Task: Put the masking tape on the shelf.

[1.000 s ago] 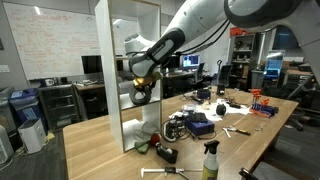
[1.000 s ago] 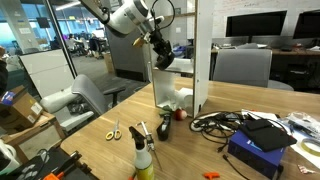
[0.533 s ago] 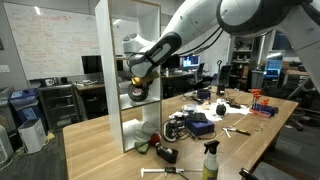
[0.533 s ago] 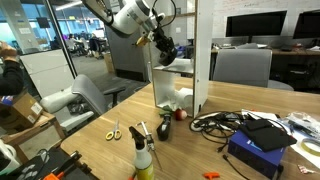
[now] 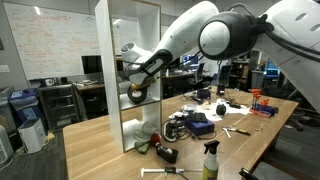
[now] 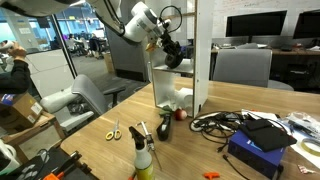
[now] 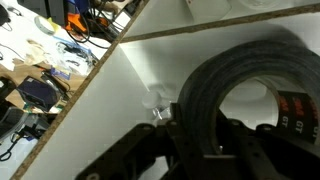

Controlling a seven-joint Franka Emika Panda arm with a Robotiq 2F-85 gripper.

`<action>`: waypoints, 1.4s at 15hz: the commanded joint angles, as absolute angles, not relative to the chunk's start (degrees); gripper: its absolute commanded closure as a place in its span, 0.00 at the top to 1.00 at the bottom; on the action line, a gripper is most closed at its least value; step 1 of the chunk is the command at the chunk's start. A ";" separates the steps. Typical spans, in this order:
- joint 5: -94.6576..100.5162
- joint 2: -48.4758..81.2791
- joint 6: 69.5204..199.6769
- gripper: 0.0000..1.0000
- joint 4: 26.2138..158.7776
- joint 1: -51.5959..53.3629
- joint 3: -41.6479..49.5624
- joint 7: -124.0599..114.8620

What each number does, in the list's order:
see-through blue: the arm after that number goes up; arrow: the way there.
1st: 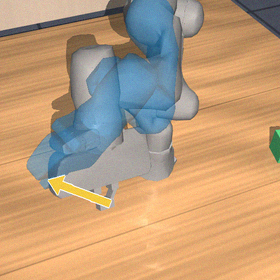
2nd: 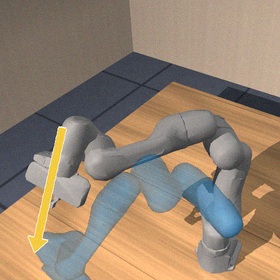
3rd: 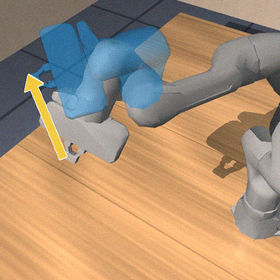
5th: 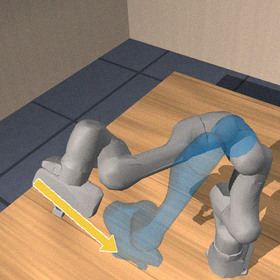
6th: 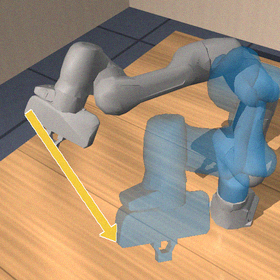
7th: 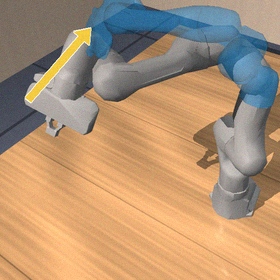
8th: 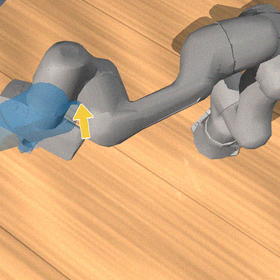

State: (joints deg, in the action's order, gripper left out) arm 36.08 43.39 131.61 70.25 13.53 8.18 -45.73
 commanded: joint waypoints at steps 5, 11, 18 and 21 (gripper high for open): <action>31.25 51.56 126.57 0.51 55.42 12.84 10.28 -40.08; 29.23 53.48 123.72 1.00 51.84 12.80 11.73 -37.94; 26.78 47.39 114.48 1.00 57.82 12.31 10.95 -31.74; 25.31 43.28 109.45 1.00 61.82 12.66 10.31 -29.68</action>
